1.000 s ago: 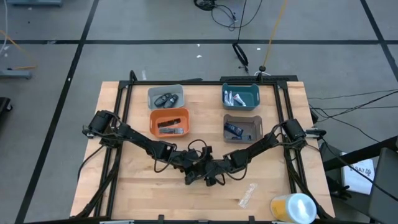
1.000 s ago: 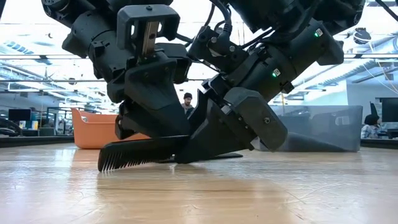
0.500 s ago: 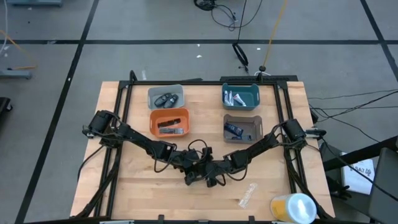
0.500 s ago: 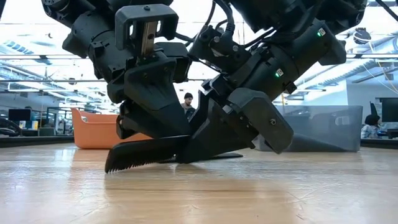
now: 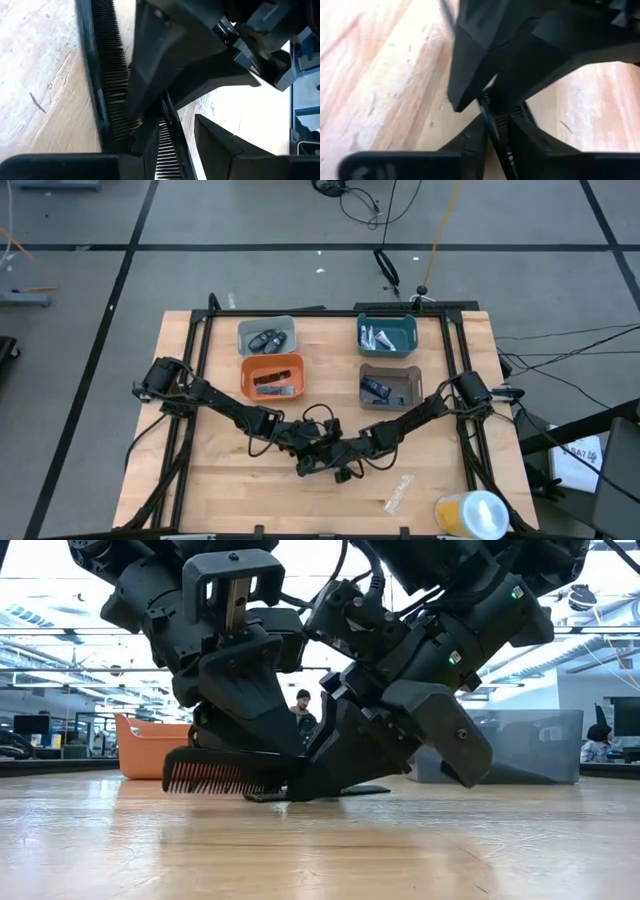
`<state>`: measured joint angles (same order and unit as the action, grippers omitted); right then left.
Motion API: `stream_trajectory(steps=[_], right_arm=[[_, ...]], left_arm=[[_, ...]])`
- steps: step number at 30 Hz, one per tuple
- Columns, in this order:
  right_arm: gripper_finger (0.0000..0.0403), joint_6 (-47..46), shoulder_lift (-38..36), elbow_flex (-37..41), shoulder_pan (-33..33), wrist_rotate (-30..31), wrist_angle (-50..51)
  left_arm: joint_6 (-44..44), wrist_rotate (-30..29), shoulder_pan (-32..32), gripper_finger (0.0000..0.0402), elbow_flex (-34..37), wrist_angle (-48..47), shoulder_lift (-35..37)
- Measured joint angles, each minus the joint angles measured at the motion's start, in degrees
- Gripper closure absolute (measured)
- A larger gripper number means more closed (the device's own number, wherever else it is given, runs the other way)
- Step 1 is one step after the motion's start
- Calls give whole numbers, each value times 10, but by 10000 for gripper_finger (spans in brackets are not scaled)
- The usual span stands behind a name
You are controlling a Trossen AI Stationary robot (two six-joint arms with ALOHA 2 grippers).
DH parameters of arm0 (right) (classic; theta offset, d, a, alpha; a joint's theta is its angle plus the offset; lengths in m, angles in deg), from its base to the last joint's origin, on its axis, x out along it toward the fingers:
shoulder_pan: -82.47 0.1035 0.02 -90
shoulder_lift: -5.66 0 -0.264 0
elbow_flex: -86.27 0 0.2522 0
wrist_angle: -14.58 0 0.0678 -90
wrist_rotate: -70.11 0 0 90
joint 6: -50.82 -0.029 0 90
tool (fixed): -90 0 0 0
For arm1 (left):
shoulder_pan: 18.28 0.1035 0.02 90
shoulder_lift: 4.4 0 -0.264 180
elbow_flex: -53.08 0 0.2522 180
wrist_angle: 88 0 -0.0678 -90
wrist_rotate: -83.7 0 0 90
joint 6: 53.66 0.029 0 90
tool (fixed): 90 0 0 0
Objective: Pick & Place Travel size toiletries
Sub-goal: Put the black comb into the orange bin
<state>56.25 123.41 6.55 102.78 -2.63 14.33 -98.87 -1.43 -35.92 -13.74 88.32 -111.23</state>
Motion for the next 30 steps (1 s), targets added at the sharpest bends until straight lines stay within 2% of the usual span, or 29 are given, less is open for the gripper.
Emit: stream_trajectory(steps=[5, 12, 20, 24, 30], right_arm=[[393, 3, 0, 0, 0, -10, 0], [397, 12, -1, 0, 0, -28, -4], [399, 1, -46, 0, 0, -54, -2], [400, 1, -85, 0, 0, -53, -1], [401, 26, -125, -1, -26, -54, 11]], left_arm=[[54, 19, 10, 280, 0, -10, 11], [103, 24, 21, 280, -1, -71, 83], [145, -75, 18, 280, -1, -181, 178], [177, -146, 6, 280, -1, -215, 220], [213, -215, -12, 280, -1, -249, 303]])
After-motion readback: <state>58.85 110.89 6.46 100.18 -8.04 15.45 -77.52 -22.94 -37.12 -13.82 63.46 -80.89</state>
